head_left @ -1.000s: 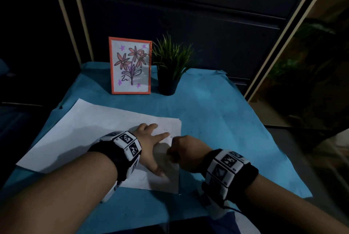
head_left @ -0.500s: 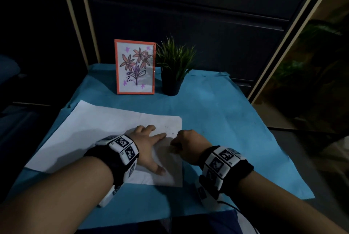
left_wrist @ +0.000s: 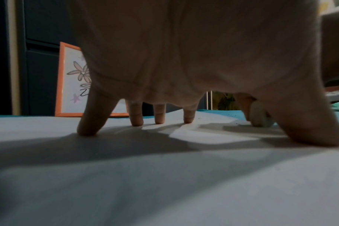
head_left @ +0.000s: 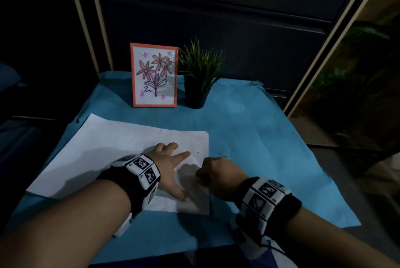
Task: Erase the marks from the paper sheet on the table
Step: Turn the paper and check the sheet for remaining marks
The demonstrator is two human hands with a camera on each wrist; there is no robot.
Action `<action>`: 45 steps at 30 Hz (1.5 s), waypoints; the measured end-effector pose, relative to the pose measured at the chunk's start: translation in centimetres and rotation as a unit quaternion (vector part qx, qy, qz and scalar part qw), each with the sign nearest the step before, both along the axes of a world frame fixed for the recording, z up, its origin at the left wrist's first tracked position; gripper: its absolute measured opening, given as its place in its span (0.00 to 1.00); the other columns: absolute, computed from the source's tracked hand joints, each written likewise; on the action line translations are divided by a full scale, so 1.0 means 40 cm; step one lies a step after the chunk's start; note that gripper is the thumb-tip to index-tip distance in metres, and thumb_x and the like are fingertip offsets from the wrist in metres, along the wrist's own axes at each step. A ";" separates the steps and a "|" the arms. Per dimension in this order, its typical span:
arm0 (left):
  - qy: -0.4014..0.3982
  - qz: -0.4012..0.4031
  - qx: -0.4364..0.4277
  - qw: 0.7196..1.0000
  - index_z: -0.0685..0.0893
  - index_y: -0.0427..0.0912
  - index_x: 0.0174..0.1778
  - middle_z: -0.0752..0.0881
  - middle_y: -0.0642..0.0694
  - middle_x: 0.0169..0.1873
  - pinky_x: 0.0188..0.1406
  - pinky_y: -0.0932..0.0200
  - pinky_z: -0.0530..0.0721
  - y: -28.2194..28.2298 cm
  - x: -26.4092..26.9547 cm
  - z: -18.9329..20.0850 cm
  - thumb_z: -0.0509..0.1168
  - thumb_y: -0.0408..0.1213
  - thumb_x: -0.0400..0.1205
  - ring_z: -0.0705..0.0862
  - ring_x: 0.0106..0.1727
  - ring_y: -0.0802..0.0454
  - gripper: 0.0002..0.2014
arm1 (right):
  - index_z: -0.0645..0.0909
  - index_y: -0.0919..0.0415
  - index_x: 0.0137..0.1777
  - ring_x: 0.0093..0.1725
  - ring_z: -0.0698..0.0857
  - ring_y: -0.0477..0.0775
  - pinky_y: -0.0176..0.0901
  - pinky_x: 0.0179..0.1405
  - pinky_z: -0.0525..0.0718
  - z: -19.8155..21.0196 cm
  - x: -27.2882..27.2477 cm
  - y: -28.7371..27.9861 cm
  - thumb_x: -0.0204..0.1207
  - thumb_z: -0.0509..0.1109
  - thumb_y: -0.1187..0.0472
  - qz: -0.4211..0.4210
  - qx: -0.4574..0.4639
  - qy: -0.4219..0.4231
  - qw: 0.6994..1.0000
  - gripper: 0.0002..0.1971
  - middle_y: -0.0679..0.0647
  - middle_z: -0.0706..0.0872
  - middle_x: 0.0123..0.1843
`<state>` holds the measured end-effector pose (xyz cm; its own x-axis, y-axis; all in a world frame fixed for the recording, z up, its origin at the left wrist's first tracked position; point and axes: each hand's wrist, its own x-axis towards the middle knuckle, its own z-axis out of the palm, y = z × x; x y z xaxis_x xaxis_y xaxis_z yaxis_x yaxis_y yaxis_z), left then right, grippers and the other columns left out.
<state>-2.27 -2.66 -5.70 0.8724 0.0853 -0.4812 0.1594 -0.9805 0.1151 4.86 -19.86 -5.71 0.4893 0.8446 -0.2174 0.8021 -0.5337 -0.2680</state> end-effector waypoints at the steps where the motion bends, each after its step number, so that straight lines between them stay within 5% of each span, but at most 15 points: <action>1: 0.001 0.000 -0.001 1.000 0.43 0.62 0.84 0.41 0.48 0.84 0.81 0.44 0.52 0.000 -0.001 0.001 0.72 0.72 0.64 0.42 0.83 0.40 0.59 | 0.87 0.59 0.57 0.57 0.82 0.61 0.45 0.54 0.79 0.004 0.003 0.001 0.78 0.68 0.58 -0.002 0.001 0.004 1.000 0.12 0.60 0.84 0.57; 7: 0.005 -0.015 0.010 1.000 0.44 0.63 0.83 0.45 0.45 0.83 0.81 0.44 0.57 -0.009 0.002 0.013 0.71 0.73 0.64 0.47 0.82 0.38 0.58 | 0.87 0.57 0.54 0.56 0.83 0.62 0.40 0.45 0.73 0.012 0.036 0.038 0.76 0.69 0.59 -0.045 0.027 -0.020 0.998 0.10 0.59 0.84 0.56; 11: 0.024 -0.013 0.018 0.999 0.42 0.66 0.83 0.43 0.45 0.83 0.81 0.41 0.55 -0.008 0.011 0.009 0.72 0.72 0.63 0.45 0.82 0.38 0.59 | 0.87 0.58 0.55 0.57 0.81 0.62 0.43 0.50 0.75 0.006 -0.009 -0.007 0.78 0.67 0.60 0.013 -0.014 -0.002 1.000 0.10 0.59 0.83 0.57; 18: 0.026 -0.016 0.026 0.999 0.42 0.67 0.82 0.43 0.46 0.83 0.80 0.40 0.57 -0.005 0.015 0.010 0.70 0.76 0.60 0.47 0.82 0.38 0.60 | 0.87 0.52 0.53 0.56 0.83 0.59 0.38 0.47 0.74 0.019 0.031 0.050 0.76 0.69 0.58 -0.069 0.016 -0.005 0.997 0.09 0.56 0.86 0.55; 23: 0.027 -0.015 0.025 0.999 0.41 0.66 0.82 0.43 0.46 0.83 0.81 0.42 0.56 -0.006 0.018 0.004 0.72 0.73 0.62 0.46 0.82 0.38 0.60 | 0.86 0.58 0.58 0.57 0.82 0.62 0.44 0.52 0.77 0.016 -0.019 0.003 0.78 0.66 0.60 -0.002 -0.029 0.002 1.000 0.12 0.60 0.84 0.57; 29: 0.022 -0.011 0.020 1.000 0.42 0.66 0.82 0.43 0.46 0.83 0.81 0.40 0.56 -0.005 0.015 0.005 0.71 0.74 0.61 0.46 0.82 0.38 0.60 | 0.88 0.53 0.55 0.57 0.84 0.59 0.40 0.51 0.78 0.033 0.011 0.038 0.76 0.70 0.56 -0.072 0.002 0.013 0.997 0.10 0.57 0.88 0.56; 35: 0.024 -0.012 0.027 0.999 0.41 0.67 0.82 0.43 0.46 0.83 0.81 0.40 0.56 -0.006 0.019 -0.002 0.72 0.73 0.61 0.46 0.81 0.37 0.60 | 0.87 0.57 0.57 0.56 0.82 0.62 0.43 0.50 0.77 0.018 -0.036 -0.002 0.78 0.66 0.60 -0.007 -0.034 0.007 0.999 0.11 0.59 0.84 0.57; 40: 0.026 -0.005 0.019 0.999 0.41 0.67 0.83 0.40 0.47 0.84 0.82 0.42 0.52 -0.004 0.013 0.005 0.72 0.73 0.62 0.42 0.83 0.39 0.59 | 0.89 0.54 0.54 0.56 0.85 0.55 0.40 0.54 0.80 0.041 -0.001 0.014 0.75 0.72 0.57 -0.078 0.013 0.040 0.996 0.09 0.55 0.89 0.54; 45: 0.030 -0.006 0.025 0.999 0.41 0.67 0.82 0.41 0.47 0.84 0.82 0.40 0.52 -0.007 0.014 0.007 0.72 0.73 0.62 0.43 0.83 0.38 0.59 | 0.88 0.53 0.55 0.56 0.84 0.59 0.38 0.51 0.77 0.019 -0.001 0.022 0.76 0.70 0.59 -0.083 0.016 0.015 0.996 0.10 0.57 0.88 0.55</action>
